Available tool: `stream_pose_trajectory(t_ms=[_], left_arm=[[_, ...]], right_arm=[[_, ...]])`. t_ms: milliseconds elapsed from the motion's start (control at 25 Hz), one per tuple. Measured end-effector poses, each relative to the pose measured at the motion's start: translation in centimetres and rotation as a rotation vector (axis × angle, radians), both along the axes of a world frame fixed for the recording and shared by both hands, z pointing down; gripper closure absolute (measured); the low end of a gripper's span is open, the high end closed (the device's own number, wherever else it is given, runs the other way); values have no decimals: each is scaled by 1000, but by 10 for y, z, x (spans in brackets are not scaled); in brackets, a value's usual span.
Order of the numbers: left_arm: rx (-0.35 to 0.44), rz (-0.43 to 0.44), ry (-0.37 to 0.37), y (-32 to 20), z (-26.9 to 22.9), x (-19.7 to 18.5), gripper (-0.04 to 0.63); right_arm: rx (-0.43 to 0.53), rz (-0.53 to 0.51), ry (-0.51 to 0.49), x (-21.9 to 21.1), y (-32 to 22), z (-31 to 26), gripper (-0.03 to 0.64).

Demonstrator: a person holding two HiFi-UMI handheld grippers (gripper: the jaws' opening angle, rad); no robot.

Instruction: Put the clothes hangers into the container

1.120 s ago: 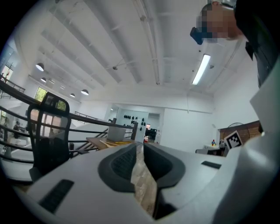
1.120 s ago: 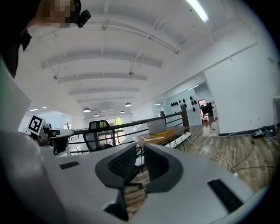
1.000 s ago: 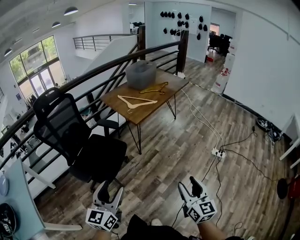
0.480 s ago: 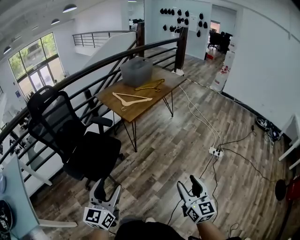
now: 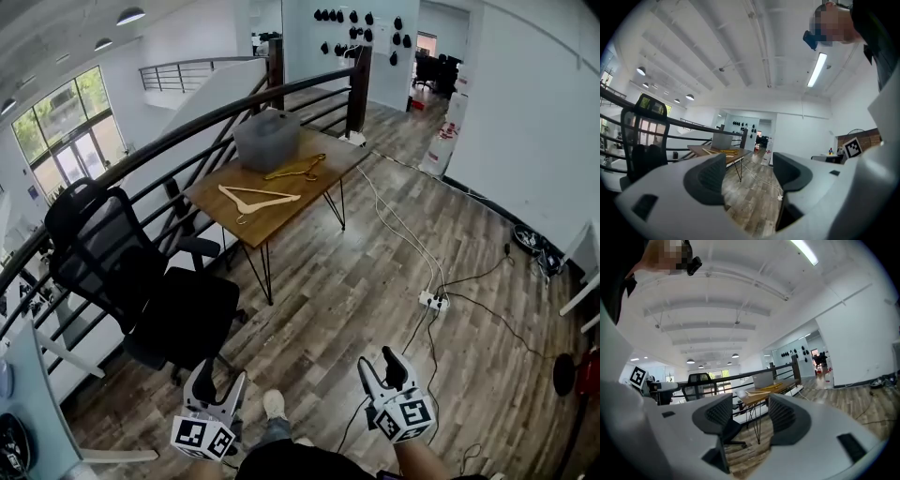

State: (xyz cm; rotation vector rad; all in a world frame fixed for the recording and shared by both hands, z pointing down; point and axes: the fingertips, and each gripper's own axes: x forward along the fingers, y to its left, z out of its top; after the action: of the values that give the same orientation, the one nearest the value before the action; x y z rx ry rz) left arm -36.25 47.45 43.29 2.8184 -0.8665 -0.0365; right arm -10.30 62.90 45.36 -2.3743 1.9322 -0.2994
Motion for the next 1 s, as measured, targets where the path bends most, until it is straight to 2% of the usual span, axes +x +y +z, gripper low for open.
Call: stream_pose_trajectory(t_ms=[120, 280, 640, 1000], left_arm=[[4, 16, 5, -24, 0, 13, 291], [56, 12, 38, -59, -14, 28, 293], [72, 84, 63, -136, -26, 72, 293], [58, 97, 63, -202, -29, 78, 293]], right_arm=[[0, 22, 6, 14, -18, -4, 380], [5, 44, 15, 25, -42, -13, 385], [-12, 57, 14, 32, -116, -18, 390], [-24, 74, 39, 50, -181, -31, 397]])
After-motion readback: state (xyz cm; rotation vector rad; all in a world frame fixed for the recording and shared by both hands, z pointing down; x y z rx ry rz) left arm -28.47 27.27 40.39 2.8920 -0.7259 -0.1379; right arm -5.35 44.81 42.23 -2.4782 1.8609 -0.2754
